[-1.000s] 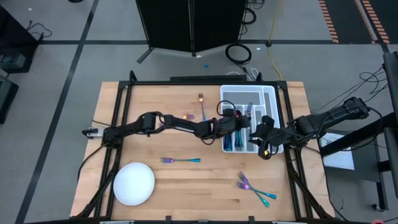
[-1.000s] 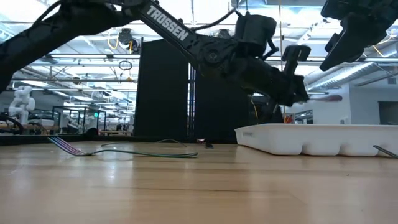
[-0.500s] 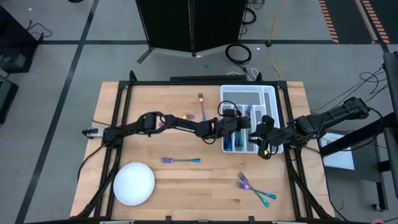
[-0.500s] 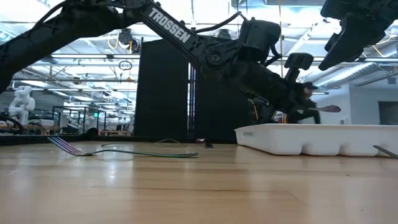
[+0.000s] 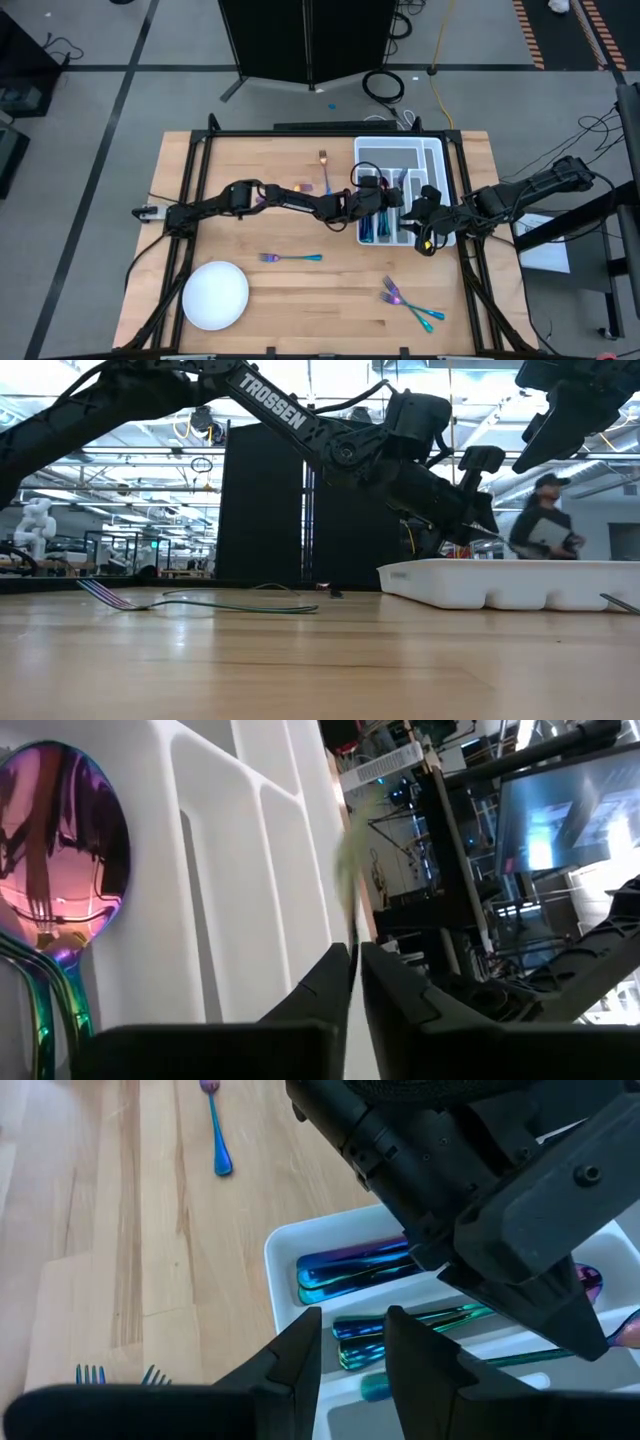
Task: Sort silverware
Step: Put the blue fork into the utensil organizer
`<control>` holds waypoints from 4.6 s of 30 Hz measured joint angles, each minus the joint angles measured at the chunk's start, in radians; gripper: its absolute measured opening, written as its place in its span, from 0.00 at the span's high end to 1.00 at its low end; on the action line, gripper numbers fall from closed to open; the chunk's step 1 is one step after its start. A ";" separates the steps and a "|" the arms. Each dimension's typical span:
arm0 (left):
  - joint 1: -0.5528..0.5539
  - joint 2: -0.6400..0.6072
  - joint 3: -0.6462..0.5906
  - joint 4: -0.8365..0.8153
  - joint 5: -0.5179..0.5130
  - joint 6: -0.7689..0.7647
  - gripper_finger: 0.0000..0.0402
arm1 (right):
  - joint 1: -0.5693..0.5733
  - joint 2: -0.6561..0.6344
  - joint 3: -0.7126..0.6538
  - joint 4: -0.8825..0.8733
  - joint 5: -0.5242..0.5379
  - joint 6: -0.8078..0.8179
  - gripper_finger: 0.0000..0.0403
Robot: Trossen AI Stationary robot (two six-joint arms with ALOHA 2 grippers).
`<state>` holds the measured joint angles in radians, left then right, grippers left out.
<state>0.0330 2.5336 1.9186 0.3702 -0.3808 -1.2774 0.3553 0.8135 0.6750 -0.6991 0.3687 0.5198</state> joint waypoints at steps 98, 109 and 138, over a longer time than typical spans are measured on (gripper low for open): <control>-0.057 -0.993 -1.361 0.931 0.300 1.207 0.85 | -0.408 0.623 -0.038 0.035 -0.088 0.551 0.76; -0.057 -0.993 -1.361 0.930 0.299 1.207 0.85 | -0.409 0.606 -0.040 0.018 -0.091 0.572 0.94; -0.052 -0.993 -1.358 0.928 0.241 1.117 0.85 | -0.383 0.189 -0.019 -0.072 0.149 0.461 1.00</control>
<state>-0.0195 1.5402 0.5604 1.2982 -0.1394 -0.1601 -0.0275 1.0028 0.6556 -0.7706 0.5180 0.9811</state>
